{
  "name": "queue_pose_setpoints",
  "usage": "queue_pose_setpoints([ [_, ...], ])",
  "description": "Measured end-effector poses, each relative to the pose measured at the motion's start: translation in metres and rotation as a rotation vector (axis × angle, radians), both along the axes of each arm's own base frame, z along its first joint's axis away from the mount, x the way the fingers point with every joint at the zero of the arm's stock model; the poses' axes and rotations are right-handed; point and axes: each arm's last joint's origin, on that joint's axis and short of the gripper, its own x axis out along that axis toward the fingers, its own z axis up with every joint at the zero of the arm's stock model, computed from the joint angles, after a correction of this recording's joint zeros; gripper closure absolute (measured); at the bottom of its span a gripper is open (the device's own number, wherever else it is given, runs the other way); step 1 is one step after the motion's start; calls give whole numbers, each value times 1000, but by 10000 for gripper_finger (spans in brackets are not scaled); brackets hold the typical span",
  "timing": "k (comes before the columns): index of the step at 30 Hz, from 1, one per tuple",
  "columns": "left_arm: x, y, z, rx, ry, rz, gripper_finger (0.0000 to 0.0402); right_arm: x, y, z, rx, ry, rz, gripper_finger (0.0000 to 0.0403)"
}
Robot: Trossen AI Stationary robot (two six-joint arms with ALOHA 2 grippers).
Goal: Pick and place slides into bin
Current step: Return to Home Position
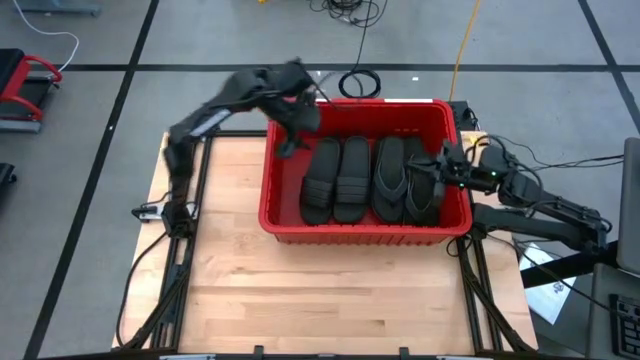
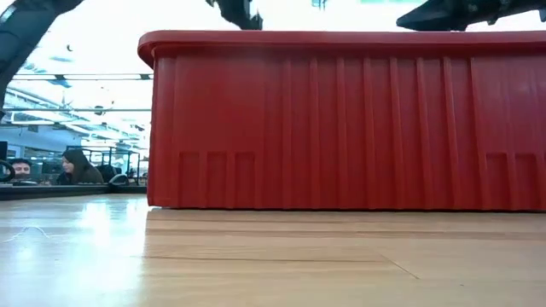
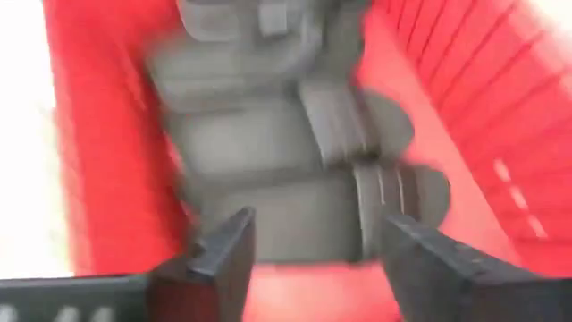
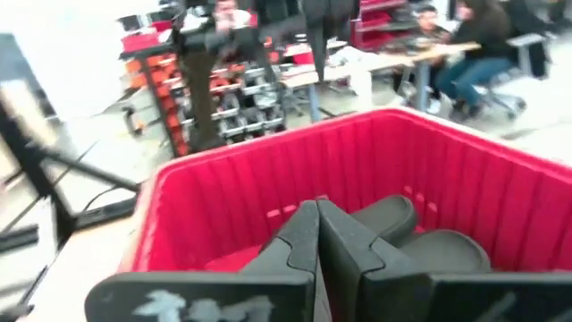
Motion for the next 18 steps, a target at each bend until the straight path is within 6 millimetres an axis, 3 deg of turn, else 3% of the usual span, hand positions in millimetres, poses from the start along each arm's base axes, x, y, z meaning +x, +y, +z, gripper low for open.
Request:
queue_pose_setpoints([
  [5, -25, -43, 68, 179, -333, -89, 291, -13, 7, -4, -49, 54, 66, 402],
  [9, -46, -79, 113, 135, -584, -60, 385, -20, 10, -14, -31, 145, 68, 403],
  [13, -47, -104, 112, 28, -539, -28, 393, -18, 9, -26, -20, 177, 67, 403],
  [18, -21, -114, 75, -79, -386, 10, 400, -3, 3, -56, -35, 6, 62, 403],
])
